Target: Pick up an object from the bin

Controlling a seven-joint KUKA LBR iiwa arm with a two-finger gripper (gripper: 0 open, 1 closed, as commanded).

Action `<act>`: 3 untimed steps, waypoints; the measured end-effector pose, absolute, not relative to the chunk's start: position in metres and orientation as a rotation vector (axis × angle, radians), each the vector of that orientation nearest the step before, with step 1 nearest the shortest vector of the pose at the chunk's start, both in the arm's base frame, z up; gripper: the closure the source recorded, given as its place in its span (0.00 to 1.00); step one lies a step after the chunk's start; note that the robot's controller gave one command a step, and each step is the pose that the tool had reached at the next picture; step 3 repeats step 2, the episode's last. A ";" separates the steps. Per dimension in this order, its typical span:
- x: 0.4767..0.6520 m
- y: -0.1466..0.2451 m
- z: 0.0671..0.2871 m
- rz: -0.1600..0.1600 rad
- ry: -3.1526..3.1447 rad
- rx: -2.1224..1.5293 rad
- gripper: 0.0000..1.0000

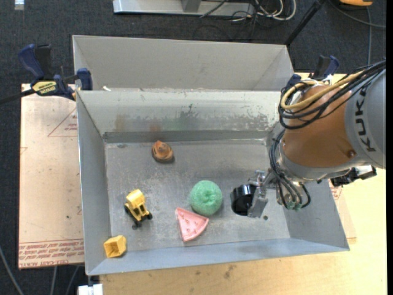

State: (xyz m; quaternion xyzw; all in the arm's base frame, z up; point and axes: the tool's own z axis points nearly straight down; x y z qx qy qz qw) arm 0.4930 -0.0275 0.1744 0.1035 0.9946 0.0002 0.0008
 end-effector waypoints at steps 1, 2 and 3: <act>0.493 -0.028 0.174 0.001 3.123 0.325 1.00; 0.489 -0.029 0.224 0.001 3.132 0.311 1.00; 0.489 -0.029 0.224 0.001 3.132 0.311 1.00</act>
Offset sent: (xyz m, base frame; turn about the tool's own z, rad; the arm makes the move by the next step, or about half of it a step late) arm -0.0056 -0.0036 0.1126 -0.0241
